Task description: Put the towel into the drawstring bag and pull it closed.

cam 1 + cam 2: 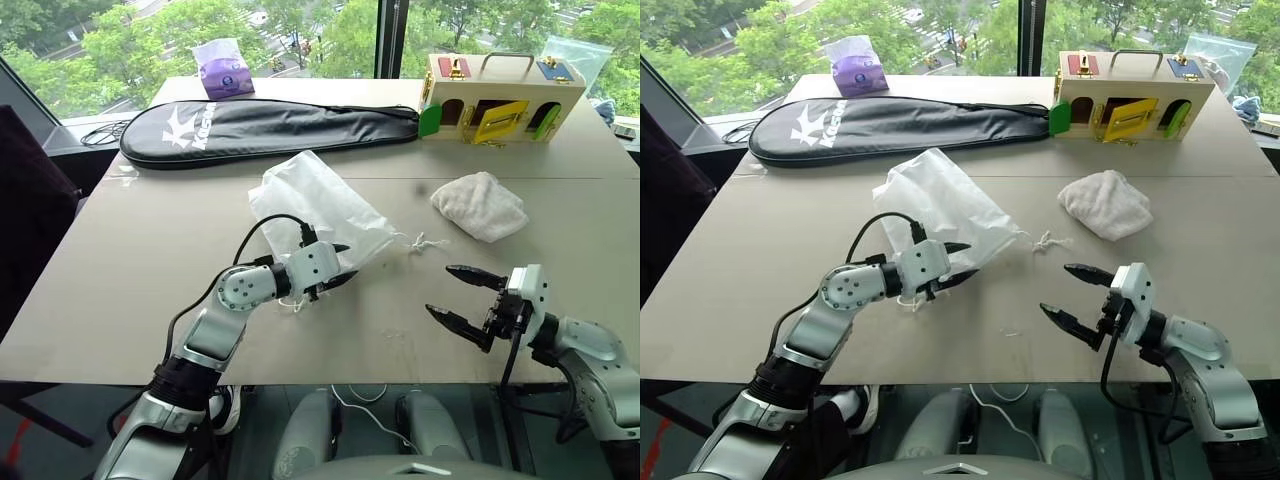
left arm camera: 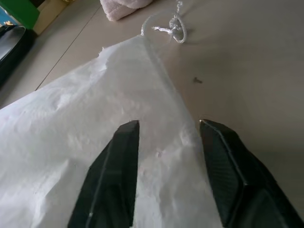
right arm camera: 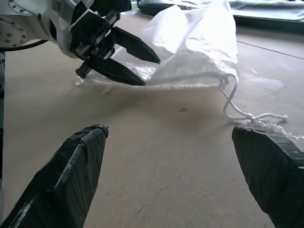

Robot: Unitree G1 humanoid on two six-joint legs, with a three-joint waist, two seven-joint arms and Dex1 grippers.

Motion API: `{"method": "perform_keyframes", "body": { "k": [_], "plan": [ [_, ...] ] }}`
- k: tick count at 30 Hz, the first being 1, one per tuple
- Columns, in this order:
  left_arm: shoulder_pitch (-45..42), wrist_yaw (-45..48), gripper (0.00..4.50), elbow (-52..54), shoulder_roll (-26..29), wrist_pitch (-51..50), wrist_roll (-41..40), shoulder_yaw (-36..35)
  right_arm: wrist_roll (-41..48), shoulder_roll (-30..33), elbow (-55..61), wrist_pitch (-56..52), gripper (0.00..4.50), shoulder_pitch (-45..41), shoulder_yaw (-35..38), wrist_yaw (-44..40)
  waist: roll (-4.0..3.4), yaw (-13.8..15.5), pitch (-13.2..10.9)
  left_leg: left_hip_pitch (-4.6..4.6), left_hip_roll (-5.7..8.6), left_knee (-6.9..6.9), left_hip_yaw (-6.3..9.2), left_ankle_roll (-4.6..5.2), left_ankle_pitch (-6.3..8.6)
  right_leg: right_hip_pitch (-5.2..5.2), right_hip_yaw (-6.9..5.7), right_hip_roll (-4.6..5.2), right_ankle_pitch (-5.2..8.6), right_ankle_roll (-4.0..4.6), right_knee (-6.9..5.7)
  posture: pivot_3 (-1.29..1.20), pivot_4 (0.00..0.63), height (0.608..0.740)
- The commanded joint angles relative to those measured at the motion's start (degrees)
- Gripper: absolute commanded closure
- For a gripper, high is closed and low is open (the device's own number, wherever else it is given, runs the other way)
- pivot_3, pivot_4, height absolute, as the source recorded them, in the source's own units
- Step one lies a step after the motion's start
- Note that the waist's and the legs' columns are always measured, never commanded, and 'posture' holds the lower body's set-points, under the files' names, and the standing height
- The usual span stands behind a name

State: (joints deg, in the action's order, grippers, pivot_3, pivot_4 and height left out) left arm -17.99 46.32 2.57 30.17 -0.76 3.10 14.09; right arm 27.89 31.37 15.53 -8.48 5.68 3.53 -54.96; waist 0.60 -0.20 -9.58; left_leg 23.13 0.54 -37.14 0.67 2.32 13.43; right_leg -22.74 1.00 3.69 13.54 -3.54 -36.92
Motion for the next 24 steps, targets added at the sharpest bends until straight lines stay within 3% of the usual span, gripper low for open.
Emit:
{"method": "perform_keyframes", "body": {
  "k": [1,8,12,15,18,24],
  "plan": [
    [-0.4,-0.3,3.74,-0.2,0.5,1.2,0.1,-0.8,1.1,0.7,1.3,0.8,0.0,0.2,2.5,0.0,0.0,0.0,0.0,0.0,0.0,-0.01,0.0,0.0,0.0,0.0,0.0,0.0,0.0,0.0,0.0,0.0,0.15,0.74],
    [-0.2,0.5,3.74,-1.0,1.2,1.2,0.2,-0.4,1.0,0.5,1.0,1.0,0.0,0.4,2.5,0.1,0.0,0.0,0.0,-0.01,0.0,-0.02,0.01,0.0,0.0,0.01,0.0,0.0,0.0,0.0,-0.02,0.0,0.15,0.74],
    [0.6,4.6,3.74,3.3,-0.1,-7.4,-9.5,-3.1,0.9,0.4,0.6,1.1,0.0,0.3,2.4,0.0,0.0,0.0,0.0,0.0,-0.01,-0.03,0.0,0.0,0.0,0.01,0.0,0.0,0.0,0.0,-0.03,0.0,0.15,0.74],
    [0.3,4.5,2.96,4.4,0.0,-9.2,-10.6,-3.7,0.9,0.5,0.4,1.1,0.0,0.0,2.4,-0.2,0.0,0.0,0.0,0.0,-0.01,-0.05,0.02,0.0,0.0,0.01,-0.01,0.0,0.0,0.0,-0.03,0.0,0.15,0.74],
    [-0.4,3.4,1.63,3.7,0.0,-9.5,-9.4,-3.5,0.8,0.5,0.0,1.2,0.0,-0.3,2.3,-0.3,0.0,0.0,0.0,-0.02,0.0,-0.05,0.02,0.0,0.0,0.02,-0.01,-0.01,0.0,0.0,-0.06,0.0,0.15,0.74],
    [-1.1,4.2,1.63,2.4,1.2,-5.7,-5.7,-0.9,0.7,0.5,-0.5,1.6,0.0,-0.3,2.7,-0.3,0.0,0.0,0.0,-0.02,0.0,-0.07,0.01,0.0,0.0,0.03,0.0,-0.02,0.0,0.0,-0.06,0.0,0.15,0.74]
  ]
}}
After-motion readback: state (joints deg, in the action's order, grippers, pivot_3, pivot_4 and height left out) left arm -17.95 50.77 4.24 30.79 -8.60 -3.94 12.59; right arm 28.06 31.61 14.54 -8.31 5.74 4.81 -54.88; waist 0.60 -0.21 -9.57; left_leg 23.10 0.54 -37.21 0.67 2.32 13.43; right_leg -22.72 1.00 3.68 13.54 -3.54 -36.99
